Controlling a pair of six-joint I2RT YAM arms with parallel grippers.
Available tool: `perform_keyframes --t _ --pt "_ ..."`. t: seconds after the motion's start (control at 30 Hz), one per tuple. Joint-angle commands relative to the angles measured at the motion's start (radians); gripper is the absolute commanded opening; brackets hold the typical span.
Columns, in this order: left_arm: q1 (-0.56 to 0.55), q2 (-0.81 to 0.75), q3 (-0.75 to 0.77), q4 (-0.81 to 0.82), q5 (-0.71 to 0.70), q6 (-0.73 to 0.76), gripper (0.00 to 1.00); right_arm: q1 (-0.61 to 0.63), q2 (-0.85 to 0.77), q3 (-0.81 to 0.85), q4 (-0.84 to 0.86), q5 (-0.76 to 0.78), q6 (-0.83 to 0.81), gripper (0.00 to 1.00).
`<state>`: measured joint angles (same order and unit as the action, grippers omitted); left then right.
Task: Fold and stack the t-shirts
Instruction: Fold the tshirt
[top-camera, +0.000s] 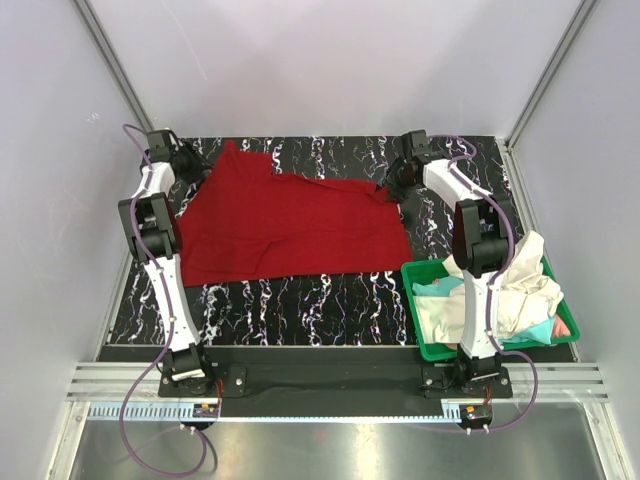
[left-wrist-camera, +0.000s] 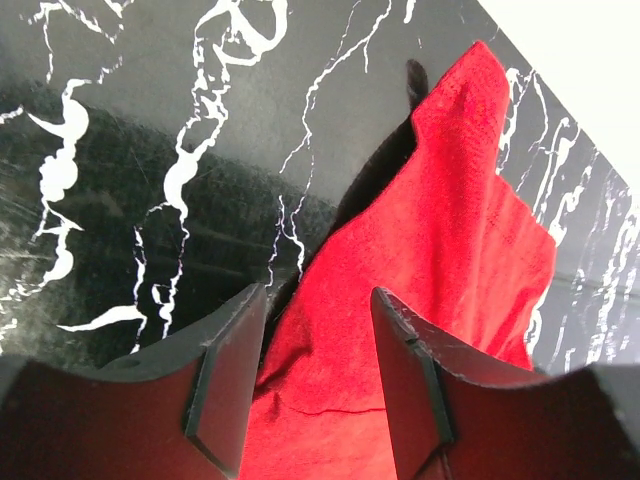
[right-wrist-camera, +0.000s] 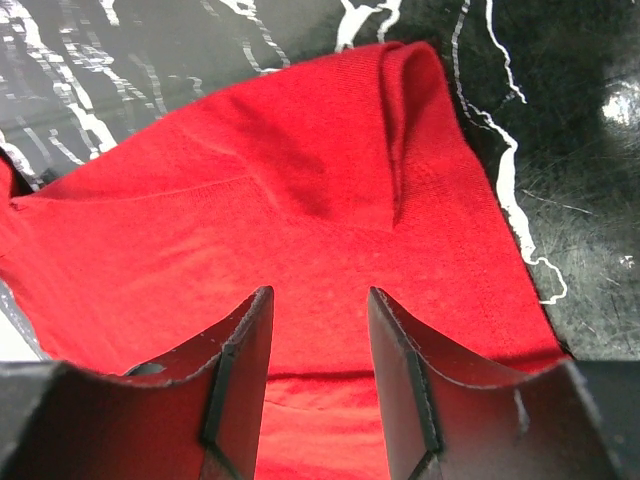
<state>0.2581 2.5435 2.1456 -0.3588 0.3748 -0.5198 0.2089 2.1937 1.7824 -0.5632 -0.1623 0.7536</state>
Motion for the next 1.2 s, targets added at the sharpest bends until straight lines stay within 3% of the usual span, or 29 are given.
perform_keyframes --t 0.0,0.37,0.67,1.03,1.17 --pt "0.000 0.015 0.046 -0.022 0.038 -0.051 0.52 -0.006 0.037 0.046 -0.015 -0.011 0.019 0.50" --pt "0.004 0.047 -0.027 0.076 0.167 -0.195 0.45 -0.009 0.092 0.035 0.048 -0.036 0.203 0.52" --pt "0.004 0.066 0.002 0.083 0.177 -0.194 0.45 -0.011 0.083 -0.002 0.131 -0.013 0.314 0.53" --pt "0.003 0.077 0.004 0.110 0.203 -0.210 0.31 -0.011 0.086 -0.054 0.203 0.010 0.510 0.52" --pt "0.003 0.078 0.002 0.129 0.211 -0.215 0.27 -0.011 0.080 -0.064 0.194 0.053 0.584 0.47"
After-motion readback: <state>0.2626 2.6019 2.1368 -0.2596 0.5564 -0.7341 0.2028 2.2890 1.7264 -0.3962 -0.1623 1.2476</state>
